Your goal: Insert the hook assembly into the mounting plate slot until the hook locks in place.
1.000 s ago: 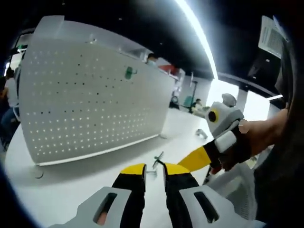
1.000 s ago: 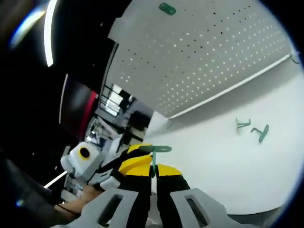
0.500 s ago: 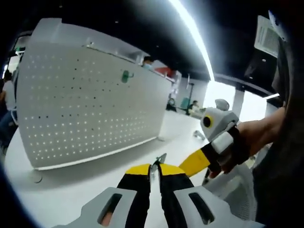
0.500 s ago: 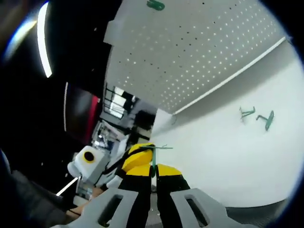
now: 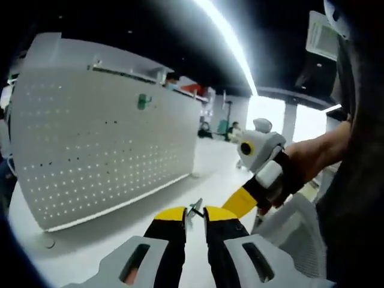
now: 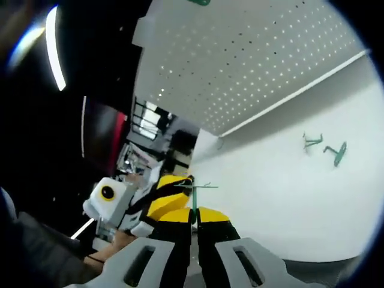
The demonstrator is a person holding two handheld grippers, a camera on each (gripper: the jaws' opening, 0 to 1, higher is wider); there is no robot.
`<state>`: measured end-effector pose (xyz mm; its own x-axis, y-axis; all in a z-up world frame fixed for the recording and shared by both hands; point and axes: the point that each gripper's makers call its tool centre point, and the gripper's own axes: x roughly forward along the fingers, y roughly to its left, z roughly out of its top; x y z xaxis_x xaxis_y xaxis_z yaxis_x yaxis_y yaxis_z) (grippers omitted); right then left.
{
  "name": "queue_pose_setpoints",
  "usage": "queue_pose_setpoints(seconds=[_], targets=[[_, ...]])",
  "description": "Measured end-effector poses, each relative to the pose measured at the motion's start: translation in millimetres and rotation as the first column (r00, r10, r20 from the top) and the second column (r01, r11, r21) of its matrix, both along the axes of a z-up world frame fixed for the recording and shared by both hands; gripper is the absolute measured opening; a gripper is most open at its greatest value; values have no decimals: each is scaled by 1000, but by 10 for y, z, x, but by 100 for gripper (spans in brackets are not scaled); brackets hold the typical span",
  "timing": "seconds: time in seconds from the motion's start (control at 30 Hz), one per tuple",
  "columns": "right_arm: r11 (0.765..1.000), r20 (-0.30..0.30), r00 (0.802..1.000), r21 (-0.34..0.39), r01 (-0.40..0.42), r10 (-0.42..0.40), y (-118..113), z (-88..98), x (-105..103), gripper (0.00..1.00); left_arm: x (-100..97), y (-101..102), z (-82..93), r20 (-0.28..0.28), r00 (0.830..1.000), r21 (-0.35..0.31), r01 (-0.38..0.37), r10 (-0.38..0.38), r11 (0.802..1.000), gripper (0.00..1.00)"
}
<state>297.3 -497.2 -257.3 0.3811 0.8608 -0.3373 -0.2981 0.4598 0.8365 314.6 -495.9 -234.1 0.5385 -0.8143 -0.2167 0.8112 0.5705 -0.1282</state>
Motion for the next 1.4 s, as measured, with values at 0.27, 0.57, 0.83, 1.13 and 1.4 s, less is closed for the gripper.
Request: queue_pose_setpoints(seconds=[0.27,0.57,0.83,1.13,1.4], targets=[[1000,0,1000,-5,-12,12,-20,-7,-23,0,8,18,-14,-7,1000,0,0,0,1000,7],[1000,-7,1000,4,-1,2,-36,-10,-11,0,7,63,-70,-18,1000,18,-9,9,1000,5],[999,-32,999,36,8,-7,-40,3,-17,0,2,65,-44,-27,1000,8,-8,8,1000,4],[997,-52,999,77,12,-8,-43,47,-14,1,-29,88,-46,-31,1000,11,1,-1,1000,2],[997,-5,1000,71,25,-25,-58,74,41,1,-23,81,-48,-22,1000,37,4,-3,999,1]])
